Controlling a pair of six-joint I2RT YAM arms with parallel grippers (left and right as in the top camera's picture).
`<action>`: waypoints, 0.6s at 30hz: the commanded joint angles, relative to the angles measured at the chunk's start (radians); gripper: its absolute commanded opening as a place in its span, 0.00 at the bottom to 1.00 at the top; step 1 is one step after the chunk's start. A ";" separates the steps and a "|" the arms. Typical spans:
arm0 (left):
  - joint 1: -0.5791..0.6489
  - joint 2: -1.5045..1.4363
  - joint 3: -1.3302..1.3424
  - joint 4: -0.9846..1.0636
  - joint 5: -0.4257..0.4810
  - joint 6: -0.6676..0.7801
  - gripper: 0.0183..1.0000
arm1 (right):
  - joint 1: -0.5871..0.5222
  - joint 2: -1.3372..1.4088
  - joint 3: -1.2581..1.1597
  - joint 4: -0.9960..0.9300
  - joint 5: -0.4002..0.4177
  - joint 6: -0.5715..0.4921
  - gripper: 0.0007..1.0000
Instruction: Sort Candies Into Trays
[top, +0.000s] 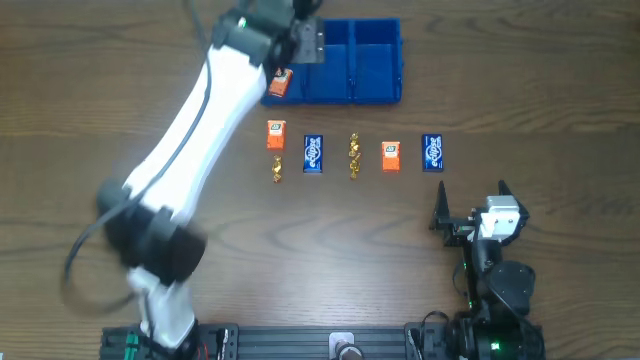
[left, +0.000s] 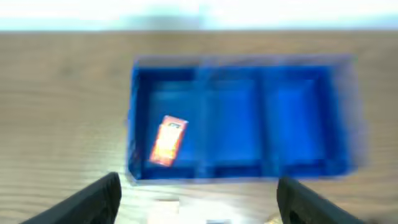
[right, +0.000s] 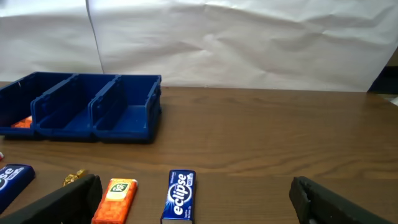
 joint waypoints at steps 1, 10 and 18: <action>-0.043 -0.226 -0.396 0.123 -0.069 -0.111 0.80 | 0.008 -0.005 -0.004 -0.005 -0.008 -0.014 1.00; -0.002 -0.127 -0.740 0.332 0.013 -0.154 0.79 | 0.008 -0.005 -0.004 -0.005 -0.008 -0.015 1.00; 0.051 0.002 -0.740 0.403 0.111 -0.115 0.80 | 0.008 -0.005 -0.004 -0.005 -0.008 -0.015 1.00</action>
